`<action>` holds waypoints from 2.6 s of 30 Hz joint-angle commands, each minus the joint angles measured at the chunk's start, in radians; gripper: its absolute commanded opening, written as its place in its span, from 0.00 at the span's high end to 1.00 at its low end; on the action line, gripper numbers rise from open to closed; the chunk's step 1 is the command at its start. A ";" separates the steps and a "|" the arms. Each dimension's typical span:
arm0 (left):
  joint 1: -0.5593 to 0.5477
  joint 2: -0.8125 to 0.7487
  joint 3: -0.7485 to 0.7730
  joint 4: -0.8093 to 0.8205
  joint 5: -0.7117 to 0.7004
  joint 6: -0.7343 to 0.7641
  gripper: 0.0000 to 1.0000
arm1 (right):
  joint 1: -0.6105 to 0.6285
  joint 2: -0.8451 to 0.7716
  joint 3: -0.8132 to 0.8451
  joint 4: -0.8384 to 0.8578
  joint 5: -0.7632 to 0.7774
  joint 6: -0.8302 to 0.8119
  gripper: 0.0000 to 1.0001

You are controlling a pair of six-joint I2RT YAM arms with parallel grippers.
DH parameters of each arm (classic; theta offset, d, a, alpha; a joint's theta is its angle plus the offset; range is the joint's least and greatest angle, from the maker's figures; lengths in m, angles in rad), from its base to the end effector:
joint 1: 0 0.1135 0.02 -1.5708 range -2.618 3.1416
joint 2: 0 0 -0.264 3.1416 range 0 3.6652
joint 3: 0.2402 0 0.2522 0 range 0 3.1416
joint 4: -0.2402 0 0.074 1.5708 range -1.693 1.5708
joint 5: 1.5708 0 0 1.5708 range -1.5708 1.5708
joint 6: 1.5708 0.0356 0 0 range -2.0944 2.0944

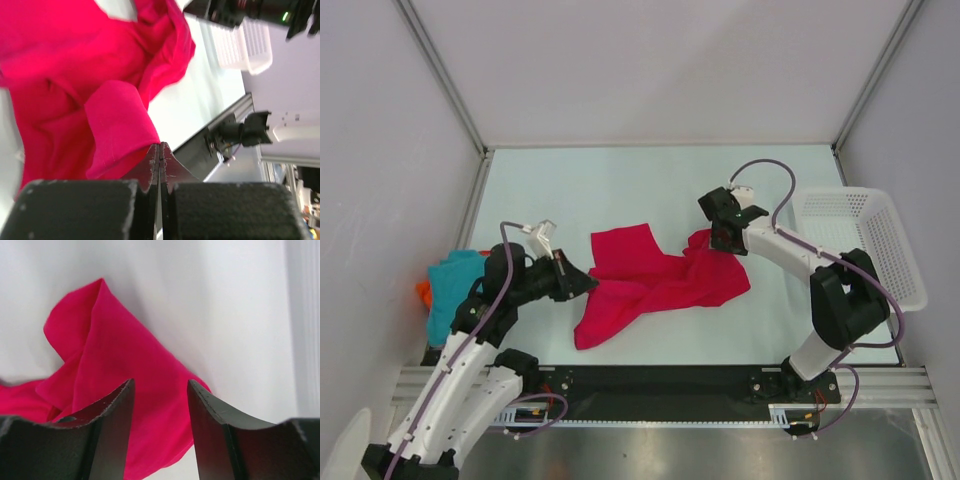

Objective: Fold and stack the t-shirts

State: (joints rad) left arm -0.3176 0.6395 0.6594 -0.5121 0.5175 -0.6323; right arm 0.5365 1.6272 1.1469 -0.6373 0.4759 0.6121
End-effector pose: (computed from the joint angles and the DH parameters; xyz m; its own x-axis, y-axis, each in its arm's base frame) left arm 0.1316 -0.0618 0.2863 -0.7673 -0.2884 -0.5728 0.2877 0.6434 -0.7094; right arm 0.2886 0.1527 0.2221 -0.7944 0.1218 -0.5950 0.2133 0.9732 -0.0855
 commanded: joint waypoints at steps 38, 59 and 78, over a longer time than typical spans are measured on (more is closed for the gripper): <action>0.005 -0.011 -0.080 0.007 0.095 -0.015 1.00 | 0.132 0.273 0.237 -0.053 -0.097 -0.038 0.45; 0.028 0.094 -0.035 0.044 0.092 0.039 1.00 | 0.135 0.065 0.309 -0.142 0.134 -0.080 1.00; 0.368 0.172 0.212 -0.115 0.197 0.146 1.00 | -0.070 -0.254 0.178 -0.222 0.109 -0.086 1.00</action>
State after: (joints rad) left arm 0.0269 0.8005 0.8135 -0.6258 0.6765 -0.5022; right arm 0.4644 1.3811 1.3579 -0.8440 0.5961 0.5129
